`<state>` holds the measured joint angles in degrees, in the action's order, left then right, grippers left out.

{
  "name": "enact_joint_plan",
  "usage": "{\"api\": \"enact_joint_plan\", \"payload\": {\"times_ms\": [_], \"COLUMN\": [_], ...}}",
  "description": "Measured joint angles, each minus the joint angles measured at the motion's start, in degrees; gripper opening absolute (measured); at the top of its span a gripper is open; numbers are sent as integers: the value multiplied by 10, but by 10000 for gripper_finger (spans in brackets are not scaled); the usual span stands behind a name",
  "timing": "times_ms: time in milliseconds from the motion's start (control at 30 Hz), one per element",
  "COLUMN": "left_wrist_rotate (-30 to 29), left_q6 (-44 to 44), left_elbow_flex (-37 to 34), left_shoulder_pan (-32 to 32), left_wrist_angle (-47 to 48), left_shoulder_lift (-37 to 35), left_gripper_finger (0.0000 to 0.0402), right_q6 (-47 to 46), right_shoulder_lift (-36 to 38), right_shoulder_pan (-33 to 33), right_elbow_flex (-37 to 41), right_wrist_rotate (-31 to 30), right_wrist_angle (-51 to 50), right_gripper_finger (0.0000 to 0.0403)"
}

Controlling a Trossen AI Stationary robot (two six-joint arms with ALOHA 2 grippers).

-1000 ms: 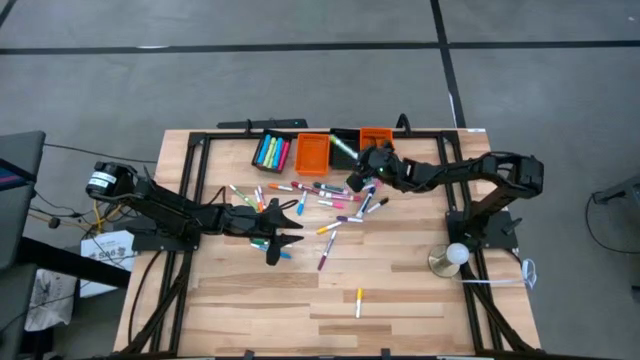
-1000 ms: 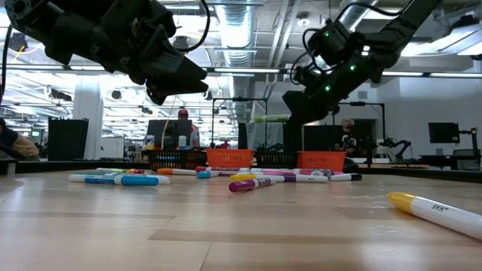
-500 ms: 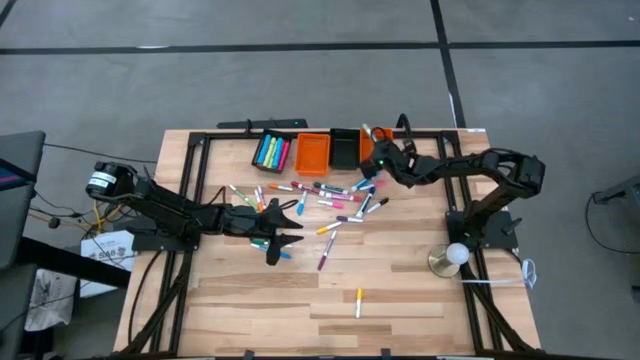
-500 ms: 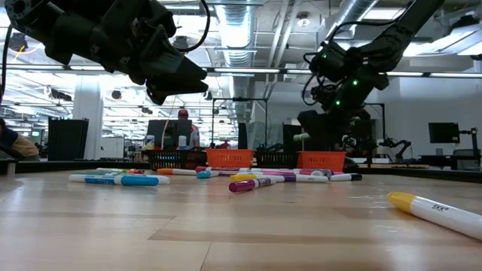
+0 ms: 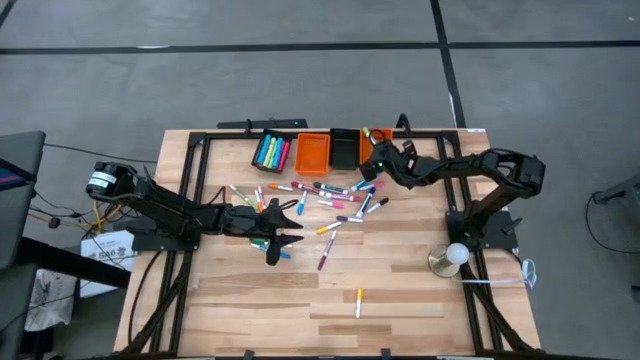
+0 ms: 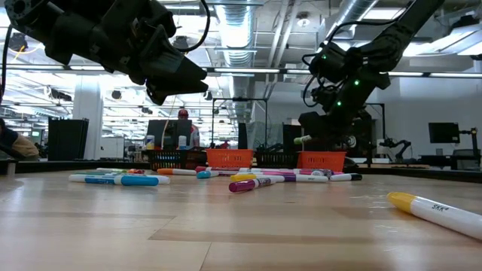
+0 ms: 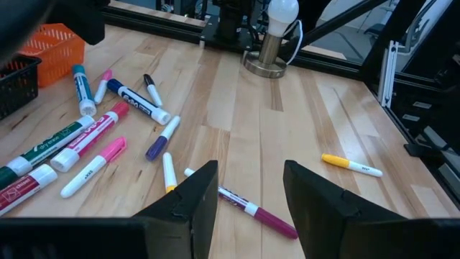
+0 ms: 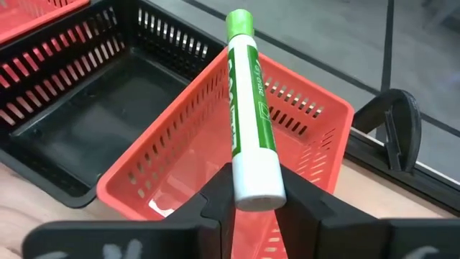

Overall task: Pick & Place Markers
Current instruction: Put the big light green marker pen into the right orange basket, then put the big blue marker pen into the right orange basket

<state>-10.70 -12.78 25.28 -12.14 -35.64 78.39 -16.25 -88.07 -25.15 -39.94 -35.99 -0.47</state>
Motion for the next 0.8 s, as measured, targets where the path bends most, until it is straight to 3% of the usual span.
{"api": "enact_joint_plan", "payload": {"times_ms": [367, 800], "left_wrist_rotate": [0, 0], "left_q6": [0, 0], "left_elbow_flex": [0, 0], "left_shoulder_pan": [0, 0], "left_wrist_angle": [0, 0], "left_shoulder_lift": [0, 0], "left_gripper_finger": [155, 155], "right_q6": [-2, 24], "right_shoulder_lift": [0, 0], "right_shoulder_pan": [0, 4], "right_elbow_flex": [0, 0], "right_wrist_rotate": [0, 10], "right_wrist_angle": [-8, -4], "right_gripper_finger": [113, 118]}}
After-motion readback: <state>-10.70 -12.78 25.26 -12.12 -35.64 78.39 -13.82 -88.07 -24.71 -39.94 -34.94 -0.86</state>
